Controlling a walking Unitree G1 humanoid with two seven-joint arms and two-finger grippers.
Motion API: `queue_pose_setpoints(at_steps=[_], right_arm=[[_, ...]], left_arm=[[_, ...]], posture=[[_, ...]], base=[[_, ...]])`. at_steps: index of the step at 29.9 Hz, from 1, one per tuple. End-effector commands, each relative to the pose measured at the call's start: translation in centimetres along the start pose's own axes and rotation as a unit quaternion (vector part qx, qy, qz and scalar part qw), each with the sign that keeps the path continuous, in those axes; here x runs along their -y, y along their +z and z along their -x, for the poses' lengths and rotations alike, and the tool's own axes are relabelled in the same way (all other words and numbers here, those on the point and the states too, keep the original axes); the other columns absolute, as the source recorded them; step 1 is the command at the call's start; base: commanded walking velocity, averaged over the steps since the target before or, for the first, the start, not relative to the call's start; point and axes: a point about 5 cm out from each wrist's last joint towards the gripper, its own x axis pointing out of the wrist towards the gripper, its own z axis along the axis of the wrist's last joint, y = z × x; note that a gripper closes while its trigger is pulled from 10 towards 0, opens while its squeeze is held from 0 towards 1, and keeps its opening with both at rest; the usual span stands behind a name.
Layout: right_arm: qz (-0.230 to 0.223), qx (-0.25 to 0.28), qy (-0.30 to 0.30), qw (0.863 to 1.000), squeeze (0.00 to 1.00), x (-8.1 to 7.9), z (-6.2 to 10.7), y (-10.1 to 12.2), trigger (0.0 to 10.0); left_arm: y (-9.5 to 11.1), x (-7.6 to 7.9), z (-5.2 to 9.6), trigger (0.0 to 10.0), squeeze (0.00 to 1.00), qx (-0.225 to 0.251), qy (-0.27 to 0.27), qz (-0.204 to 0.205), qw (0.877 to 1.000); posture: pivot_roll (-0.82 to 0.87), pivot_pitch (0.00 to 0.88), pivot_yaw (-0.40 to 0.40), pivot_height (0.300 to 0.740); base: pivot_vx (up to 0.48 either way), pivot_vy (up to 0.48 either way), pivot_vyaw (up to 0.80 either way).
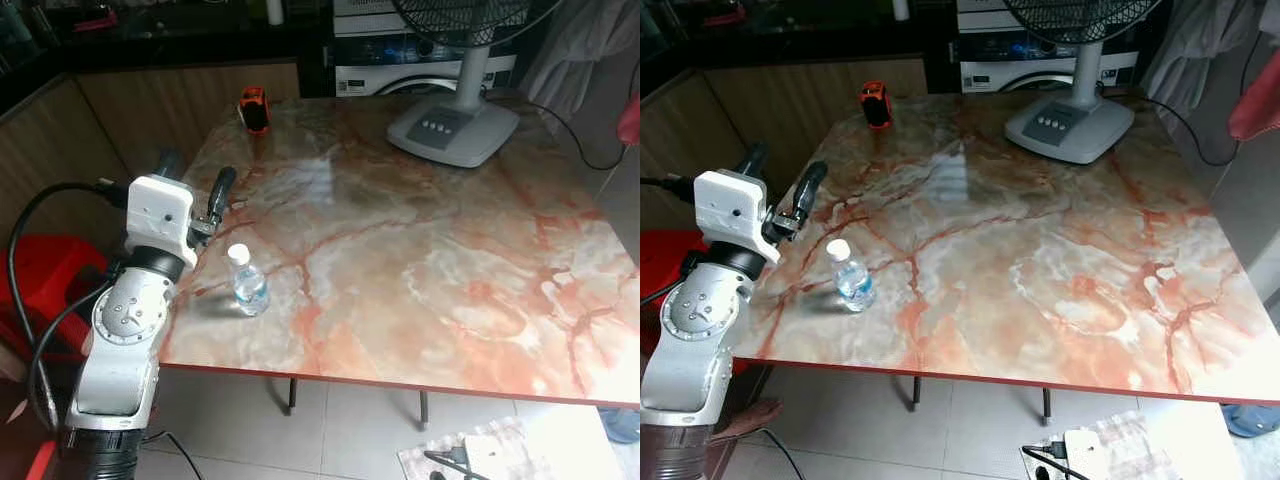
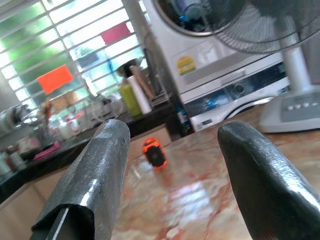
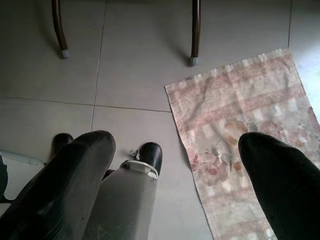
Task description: Restocking fridge
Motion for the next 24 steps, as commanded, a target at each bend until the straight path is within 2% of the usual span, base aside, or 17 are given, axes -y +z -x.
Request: queue_pose_setpoints(at_steps=[1,3,14,18,24], right_arm=[[-0.001,-0.012,0.000,1.000,0.00,-0.18,0.06,-0.60,10.0],[-0.007,-0.009,-0.003,1.000,0.00,-0.18,0.06,-0.58,10.0],[-0.014,-0.005,-0.009,1.000,0.00,-0.23,0.04,-0.49,10.0],[-0.002,-0.014,-0.013,1.000,0.00,-0.17,0.03,-0.58,10.0],[0.008,-0.015,-0.016,1.000,0.00,-0.15,0.01,-0.52,10.0]], left_arm=[[-0.21,-0.38,0.11,10.0,0.00,-0.007,0.005,-0.016,1.000],[-0.14,-0.37,0.08,10.0,0.00,-0.003,0.001,-0.019,1.000],[0.11,0.13,-0.13,10.0,0.00,0.003,-0.009,-0.013,1.000],[0.29,0.30,-0.28,10.0,0.00,0.005,-0.014,-0.018,1.000],[0.48,0.22,-0.40,10.0,0.00,0.007,-0.014,-0.011,1.000]], posture=[[-0.01,0.039,0.070,0.740],[-0.01,0.040,0.071,0.740],[-0.01,0.043,0.077,0.740],[0.00,0.046,0.077,0.740],[0.00,0.047,0.079,0.740]], base=[[0.000,0.000,-0.79],[0.000,0.000,-0.67],[0.000,0.000,0.00],[0.000,0.000,-0.76],[0.000,0.000,0.00]])
